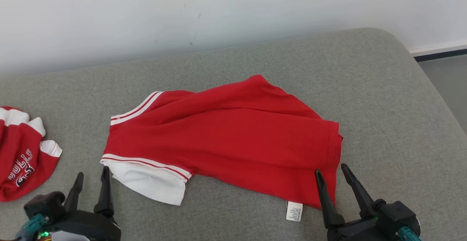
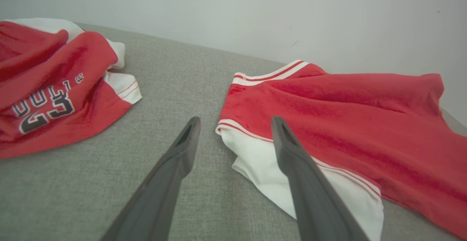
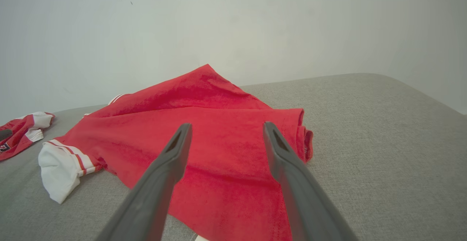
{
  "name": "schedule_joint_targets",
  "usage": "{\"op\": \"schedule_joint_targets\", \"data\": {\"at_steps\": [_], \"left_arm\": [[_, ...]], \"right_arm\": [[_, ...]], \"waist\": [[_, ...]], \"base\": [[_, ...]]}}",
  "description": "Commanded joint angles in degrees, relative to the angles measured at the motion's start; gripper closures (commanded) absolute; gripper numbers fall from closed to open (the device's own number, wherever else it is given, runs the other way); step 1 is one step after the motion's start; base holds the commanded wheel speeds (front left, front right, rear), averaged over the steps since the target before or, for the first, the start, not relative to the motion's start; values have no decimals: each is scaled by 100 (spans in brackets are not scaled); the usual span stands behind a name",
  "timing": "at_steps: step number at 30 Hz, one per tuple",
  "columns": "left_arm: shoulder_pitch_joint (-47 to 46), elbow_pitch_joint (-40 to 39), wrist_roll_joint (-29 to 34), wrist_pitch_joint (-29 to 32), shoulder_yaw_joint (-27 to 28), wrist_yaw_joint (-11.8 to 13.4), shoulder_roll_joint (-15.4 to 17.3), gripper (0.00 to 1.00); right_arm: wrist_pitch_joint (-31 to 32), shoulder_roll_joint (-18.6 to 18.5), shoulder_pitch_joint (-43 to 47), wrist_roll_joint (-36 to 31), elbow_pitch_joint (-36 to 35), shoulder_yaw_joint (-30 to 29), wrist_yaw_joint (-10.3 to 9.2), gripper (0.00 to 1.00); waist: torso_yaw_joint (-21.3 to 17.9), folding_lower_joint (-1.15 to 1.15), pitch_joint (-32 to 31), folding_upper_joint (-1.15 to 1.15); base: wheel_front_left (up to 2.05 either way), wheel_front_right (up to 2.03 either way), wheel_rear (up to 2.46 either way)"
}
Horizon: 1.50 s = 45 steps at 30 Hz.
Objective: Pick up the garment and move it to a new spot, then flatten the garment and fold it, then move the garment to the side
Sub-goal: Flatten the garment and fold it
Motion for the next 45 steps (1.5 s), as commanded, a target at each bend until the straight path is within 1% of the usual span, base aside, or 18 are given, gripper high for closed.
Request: {"op": "schedule_joint_targets", "data": {"at_steps": [1, 4, 9, 12, 16, 18, 19, 20, 21, 24, 28, 31, 33, 34, 35, 36, 40, 45], "left_arm": [[81, -19, 84, -14, 84, 33, -53, 0], [113, 98, 170, -13, 33, 100, -272, 0], [-307, 584, 103, 308, -83, 67, -391, 0], [-572, 960, 153, 578, -170, 179, -443, 0], [-944, 1468, 188, 950, -239, 400, -511, 0], [-1103, 1694, 173, 996, -230, 435, -532, 0], [-1160, 1785, 189, 994, -247, 434, -545, 9], [-1205, 1875, 195, 970, -255, 420, -566, 58], [-1246, 1950, 196, 934, -258, 380, -567, 100], [-1393, 2030, 318, 547, -337, 180, -579, 100], [-1542, 1981, 560, 267, -486, 154, -563, 100], [-1719, 1844, 855, 77, -589, 223, -584, 100], [-1795, 1775, 965, 10, -589, 206, -654, 100], [-1807, 1762, 1005, -1, -583, 173, -705, 59], [-1817, 1795, 1029, -8, -551, 153, -739, 0], [-1850, 1836, 1081, -15, -525, 106, -740, 0], [-1797, 1839, 1280, -22, -365, 103, -835, 0], [-1309, 990, 1797, -17, 97, 259, -706, 0]], "right_arm": [[-3, -37, 44, 6, 9, -11, -13, 0], [-4, -47, -5, 7, 39, 39, -13, 0], [-3, -63, -96, 50, 59, 114, -13, 0], [-4, -57, -103, 61, 75, 133, -13, 0], [-3, -59, -122, 65, 83, 147, -13, 0], [-3, -68, -135, 72, 85, 155, -13, 0], [-3, -68, -140, 76, 83, 158, -13, 0], [-3, -68, -144, 76, 80, 161, -13, 0], [-4, -66, -149, 79, 79, 173, -13, 0], [-3, -68, -118, 88, 66, 147, -13, 0], [-3, -74, -57, 80, 67, 135, -13, 0], [-3, -75, -55, 68, 80, 174, -13, 0], [-3, -67, -76, 68, 82, 206, -13, 0], [-4, -68, -93, 74, 83, 221, -13, 0], [-4, -73, -109, 79, 86, 242, -13, 0], [-3, -76, -125, 81, 94, 257, -13, 0], [-3, -70, -185, 96, 91, 286, -13, 0], [-3, -64, -71, 113, 79, 190, -13, 0]], "waist": [[6, 0, -11, 0], [-25, 0, -23, 0], [-131, 0, 23, 0], [-205, 0, 58, 0], [-280, 0, 108, 0], [-310, 0, 134, 0], [-326, 0, 142, 0], [-339, 0, 148, 0], [-358, 0, 152, 0], [-399, 0, 151, 0], [-379, 0, 137, 0], [-361, 0, 120, 0], [-352, 0, 116, 0], [-345, 0, 116, 0], [-339, 0, 116, 0], [-338, 0, 121, 0], [-379, 0, 142, 0], [-363, 0, 145, 0]], "base": [[0, 0, 0], [0, 0, 0], [0, 0, 0], [0, 0, 0], [0, 0, 0], [0, 0, 0], [0, 0, 0], [0, 0, 0], [0, 0, 0], [0, 0, 0], [0, 0, 0], [0, 0, 0], [0, 0, 0], [0, 0, 0], [0, 0, 0], [0, 0, 0], [0, 0, 0], [0, 0, 0]]}}
